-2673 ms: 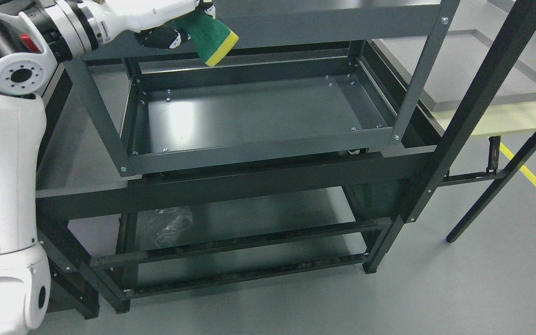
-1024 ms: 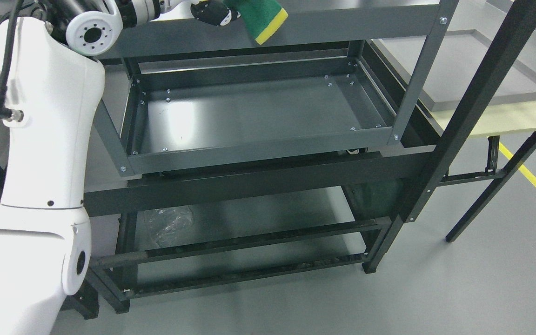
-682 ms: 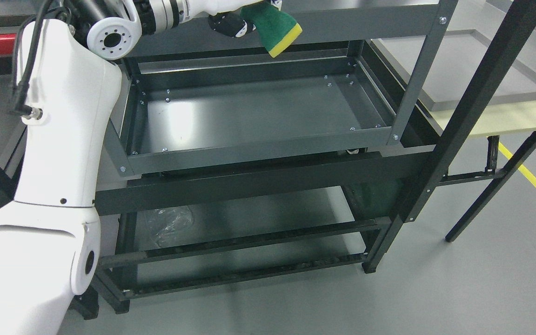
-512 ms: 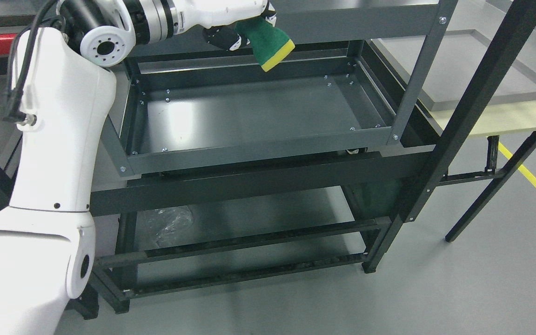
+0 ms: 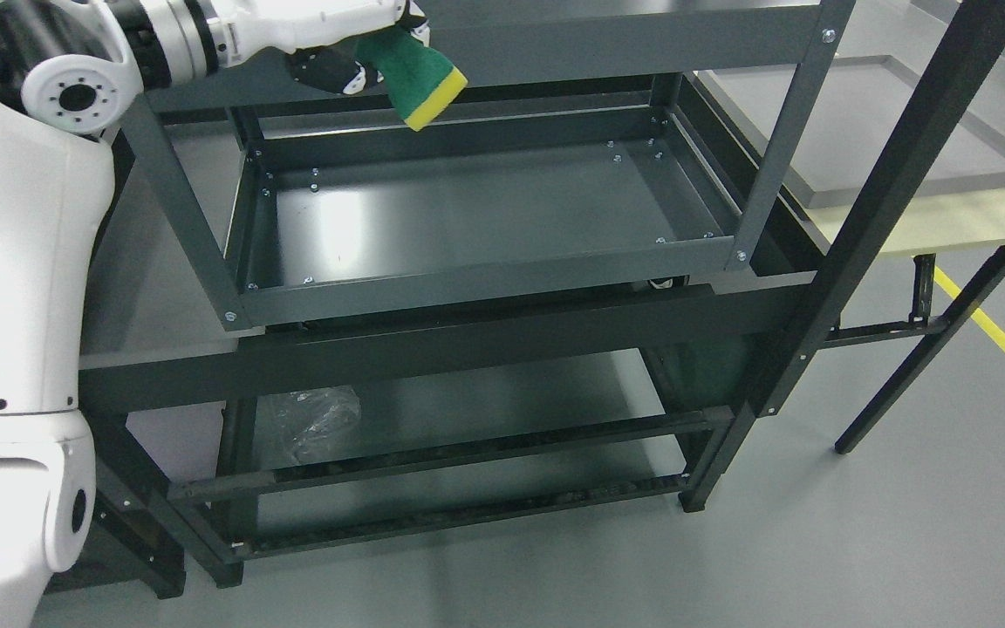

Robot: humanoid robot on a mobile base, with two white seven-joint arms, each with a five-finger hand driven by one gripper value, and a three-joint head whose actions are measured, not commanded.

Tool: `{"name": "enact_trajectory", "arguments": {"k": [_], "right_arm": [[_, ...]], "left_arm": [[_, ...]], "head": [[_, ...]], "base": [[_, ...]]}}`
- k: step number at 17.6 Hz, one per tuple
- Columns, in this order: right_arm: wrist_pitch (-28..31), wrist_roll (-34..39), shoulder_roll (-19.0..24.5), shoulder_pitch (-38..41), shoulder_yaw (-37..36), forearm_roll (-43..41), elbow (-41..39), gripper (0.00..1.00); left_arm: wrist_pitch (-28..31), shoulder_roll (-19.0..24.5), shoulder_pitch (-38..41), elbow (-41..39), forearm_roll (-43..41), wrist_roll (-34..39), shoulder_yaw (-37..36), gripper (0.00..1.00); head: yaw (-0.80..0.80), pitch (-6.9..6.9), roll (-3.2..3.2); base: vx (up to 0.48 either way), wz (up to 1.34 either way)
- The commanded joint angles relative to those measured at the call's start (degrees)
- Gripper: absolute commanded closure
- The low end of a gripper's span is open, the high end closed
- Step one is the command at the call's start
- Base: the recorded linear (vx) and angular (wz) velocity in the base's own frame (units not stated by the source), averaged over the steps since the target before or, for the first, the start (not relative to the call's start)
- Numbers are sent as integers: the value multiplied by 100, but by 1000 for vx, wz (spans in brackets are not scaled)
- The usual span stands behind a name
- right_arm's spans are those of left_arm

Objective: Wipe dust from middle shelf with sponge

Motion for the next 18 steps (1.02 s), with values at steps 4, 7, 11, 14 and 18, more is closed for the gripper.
{"name": "enact_trajectory", "arguments": {"k": [4, 7, 11, 14, 18], "right_arm": [[411, -3, -100, 4, 0, 0, -100, 0], [411, 6, -100, 4, 0, 0, -100, 0], [411, 6, -100, -5, 0, 0, -100, 0], [411, 6, -100, -5, 0, 0, -100, 0], [411, 6, -100, -5, 0, 0, -100, 0]], "left_arm": [[-6, 347, 121, -171, 237, 14, -236, 99], [-6, -181, 43, 40, -104, 32, -281, 99], [29, -867, -484, 531, -553, 93, -307, 99], [204, -1263, -854, 910, -651, 198, -333, 99], [450, -1393, -960, 1314, -651, 435, -483, 99]], "head": [[0, 0, 0], [0, 0, 0], [0, 0, 0], [0, 0, 0], [0, 0, 0]], "base": [[6, 25], [0, 0], [7, 0], [24, 27], [-1, -1]]}}
